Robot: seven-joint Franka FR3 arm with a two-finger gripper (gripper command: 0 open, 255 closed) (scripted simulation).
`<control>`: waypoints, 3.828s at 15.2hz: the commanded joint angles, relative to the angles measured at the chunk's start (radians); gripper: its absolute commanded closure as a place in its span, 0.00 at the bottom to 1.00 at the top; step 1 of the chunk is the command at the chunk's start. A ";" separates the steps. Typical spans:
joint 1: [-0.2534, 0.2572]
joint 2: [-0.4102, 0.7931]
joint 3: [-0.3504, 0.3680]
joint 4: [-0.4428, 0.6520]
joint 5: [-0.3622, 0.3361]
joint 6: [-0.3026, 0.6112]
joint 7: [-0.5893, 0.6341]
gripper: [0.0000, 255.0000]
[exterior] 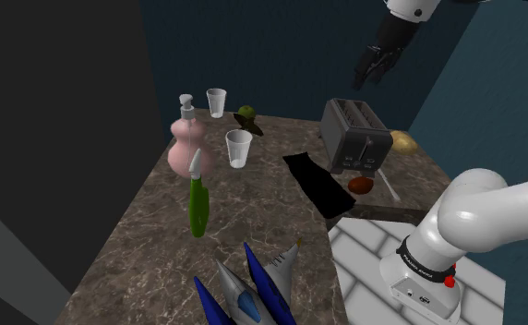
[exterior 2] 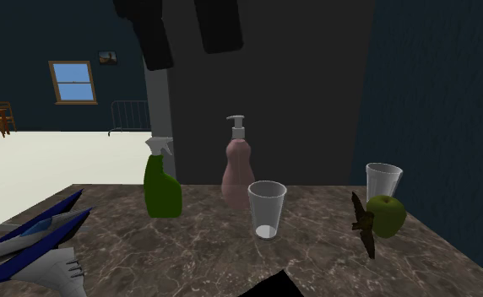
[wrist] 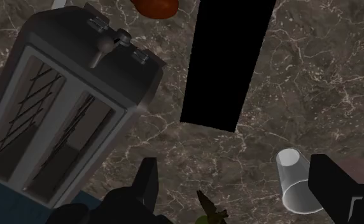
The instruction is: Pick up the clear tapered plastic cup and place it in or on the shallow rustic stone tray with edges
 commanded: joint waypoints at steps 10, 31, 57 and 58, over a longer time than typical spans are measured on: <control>0.010 0.246 0.039 -0.020 0.058 0.244 0.097 0.00; 0.043 0.997 0.095 0.346 0.140 0.595 0.265 0.00; 0.050 1.074 0.097 0.337 0.139 0.681 0.269 1.00; 0.050 1.067 0.097 0.342 0.139 0.669 0.270 1.00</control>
